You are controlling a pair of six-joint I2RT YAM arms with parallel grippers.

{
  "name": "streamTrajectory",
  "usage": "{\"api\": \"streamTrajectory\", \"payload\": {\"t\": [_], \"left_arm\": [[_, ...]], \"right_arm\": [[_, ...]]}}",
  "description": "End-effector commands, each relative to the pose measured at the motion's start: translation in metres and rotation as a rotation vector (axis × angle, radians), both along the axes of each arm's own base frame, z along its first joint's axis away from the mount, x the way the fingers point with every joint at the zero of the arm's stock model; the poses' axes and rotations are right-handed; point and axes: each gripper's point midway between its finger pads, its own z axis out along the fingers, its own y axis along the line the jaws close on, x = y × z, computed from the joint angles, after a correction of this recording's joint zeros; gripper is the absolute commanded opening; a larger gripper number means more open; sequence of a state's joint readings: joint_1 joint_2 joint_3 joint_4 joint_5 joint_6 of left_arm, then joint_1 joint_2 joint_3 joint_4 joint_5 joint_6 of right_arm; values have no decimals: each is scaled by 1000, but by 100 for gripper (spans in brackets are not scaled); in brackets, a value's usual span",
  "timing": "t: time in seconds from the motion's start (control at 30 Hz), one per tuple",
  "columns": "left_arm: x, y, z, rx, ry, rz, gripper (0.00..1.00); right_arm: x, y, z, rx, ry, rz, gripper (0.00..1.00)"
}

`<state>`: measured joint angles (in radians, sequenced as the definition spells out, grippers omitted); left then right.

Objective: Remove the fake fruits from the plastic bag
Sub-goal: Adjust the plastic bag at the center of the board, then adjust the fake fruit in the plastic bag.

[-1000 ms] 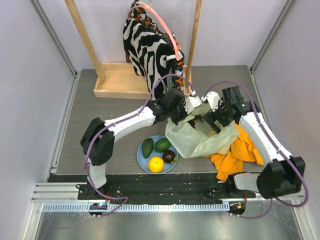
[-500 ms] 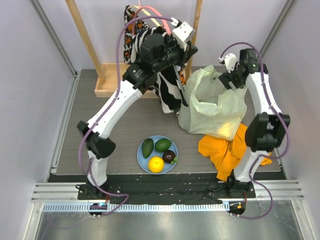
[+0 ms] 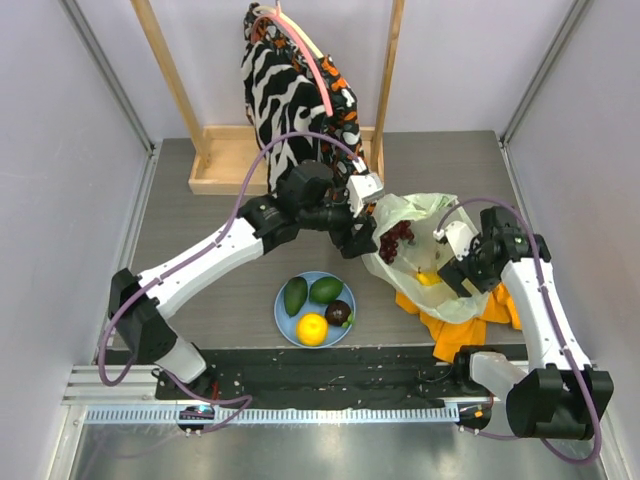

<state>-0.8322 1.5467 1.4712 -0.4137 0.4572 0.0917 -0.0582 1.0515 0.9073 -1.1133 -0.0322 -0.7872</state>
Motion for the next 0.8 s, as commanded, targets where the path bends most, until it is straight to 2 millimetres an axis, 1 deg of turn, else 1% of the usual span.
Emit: {"api": "streamTrajectory", "payload": {"t": [0.0, 0.03, 0.07, 0.1, 0.13, 0.17, 0.2, 0.23, 0.27, 0.3, 0.33, 0.43, 0.5, 0.53, 0.6, 0.63, 0.67, 0.7, 0.73, 0.77], "left_arm": [[6, -21, 50, -104, -101, -54, 77], [8, -23, 52, -108, -106, -48, 77], [10, -24, 54, -108, -107, -43, 77], [11, -24, 52, -104, -107, -41, 77], [11, -23, 53, -103, -111, -36, 77], [12, -21, 49, -94, -108, -28, 77], [10, -18, 51, -94, -113, -25, 78], [11, -16, 51, -88, -118, -13, 77], [11, -14, 51, -83, -123, -9, 77], [11, -11, 53, -78, -134, -4, 77], [14, -8, 51, -63, -137, 13, 77], [17, -3, 51, -45, -159, 32, 77], [19, -2, 49, -33, -164, 40, 77], [21, -2, 47, -27, -164, 43, 77], [23, -3, 47, -24, -167, 48, 77], [24, -2, 47, -20, -165, 52, 78], [25, -4, 44, -14, -160, 51, 77], [26, -4, 43, -12, -161, 54, 77], [26, -4, 43, -11, -158, 53, 77], [27, -4, 42, -9, -155, 55, 77]], "right_arm": [[36, 20, 73, 96, -243, 48, 98], [41, 31, 84, 151, -273, 83, 98], [46, 37, 104, 172, -313, 120, 95], [47, 43, 112, 199, -329, 143, 94], [43, 58, 117, 270, -320, 187, 92], [45, 63, 125, 284, -324, 247, 91], [41, 70, 125, 313, -307, 280, 86], [38, 76, 124, 348, -287, 301, 84], [38, 80, 122, 364, -269, 319, 81], [38, 83, 121, 376, -254, 343, 75], [35, 89, 120, 409, -234, 363, 72], [45, 97, 119, 432, -224, 406, 67], [49, 100, 107, 434, -188, 440, 65], [58, 101, 105, 430, -211, 447, 64], [65, 105, 92, 454, -195, 451, 63], [75, 107, 90, 460, -221, 450, 62], [73, 116, 76, 476, -190, 463, 61], [76, 118, 67, 477, -177, 459, 60], [84, 125, 57, 477, -179, 468, 58], [81, 127, 38, 476, -138, 449, 56]]}}
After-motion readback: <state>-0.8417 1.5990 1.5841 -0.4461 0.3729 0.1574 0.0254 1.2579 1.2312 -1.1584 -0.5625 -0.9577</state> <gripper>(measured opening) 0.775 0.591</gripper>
